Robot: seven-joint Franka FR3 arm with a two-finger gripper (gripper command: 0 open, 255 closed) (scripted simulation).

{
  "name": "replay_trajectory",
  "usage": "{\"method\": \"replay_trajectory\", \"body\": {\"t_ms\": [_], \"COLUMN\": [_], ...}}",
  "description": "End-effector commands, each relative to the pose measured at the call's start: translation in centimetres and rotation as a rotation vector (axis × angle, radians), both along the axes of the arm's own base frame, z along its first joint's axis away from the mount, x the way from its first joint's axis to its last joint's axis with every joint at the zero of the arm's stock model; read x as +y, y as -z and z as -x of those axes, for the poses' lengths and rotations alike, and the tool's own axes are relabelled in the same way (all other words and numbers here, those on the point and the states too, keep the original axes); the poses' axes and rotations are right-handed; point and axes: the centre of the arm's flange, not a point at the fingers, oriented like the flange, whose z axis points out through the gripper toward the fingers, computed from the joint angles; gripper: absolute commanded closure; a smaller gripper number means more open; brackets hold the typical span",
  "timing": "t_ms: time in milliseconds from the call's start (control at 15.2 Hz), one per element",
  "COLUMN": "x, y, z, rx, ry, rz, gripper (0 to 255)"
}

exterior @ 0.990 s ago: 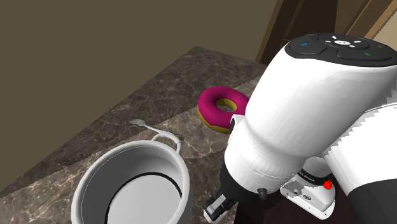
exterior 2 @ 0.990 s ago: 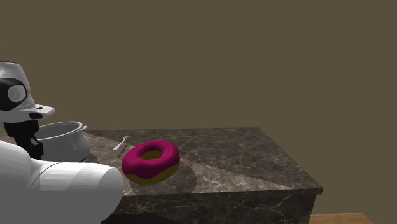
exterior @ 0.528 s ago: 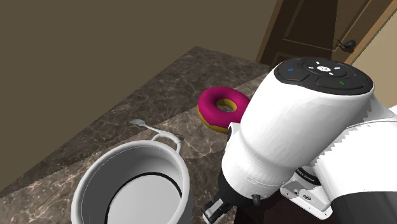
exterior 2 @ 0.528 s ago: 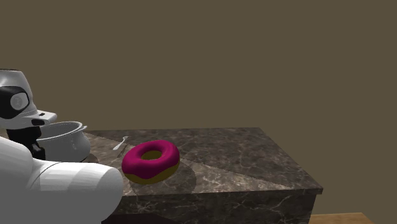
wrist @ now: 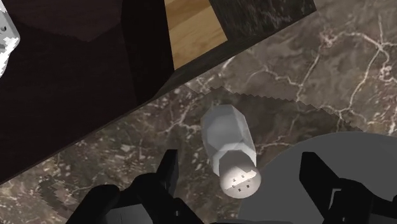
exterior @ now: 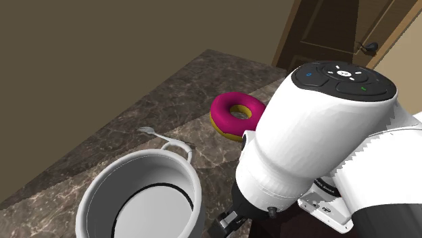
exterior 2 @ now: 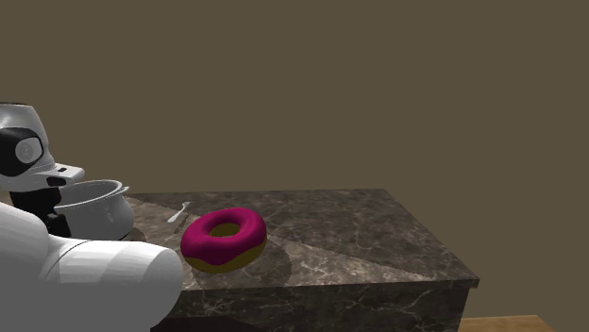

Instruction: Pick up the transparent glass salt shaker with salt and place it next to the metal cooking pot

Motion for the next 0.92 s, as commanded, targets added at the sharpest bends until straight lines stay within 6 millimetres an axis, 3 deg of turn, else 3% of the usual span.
{"method": "replay_trajectory", "body": {"t_ms": [0, 66, 330, 858], "x": [0.0, 0.0, -0.4, -0.4], "y": [0.0, 0.0, -5.0, -5.0], "z": [0.0, 0.0, 0.1, 0.1], "rx": [0.000, 0.000, 0.000, 0.000], "ry": [0.000, 0.000, 0.000, 0.000], "rz": [0.000, 0.000, 0.000, 0.000], "gripper": [0, 0, 0, 0]}}
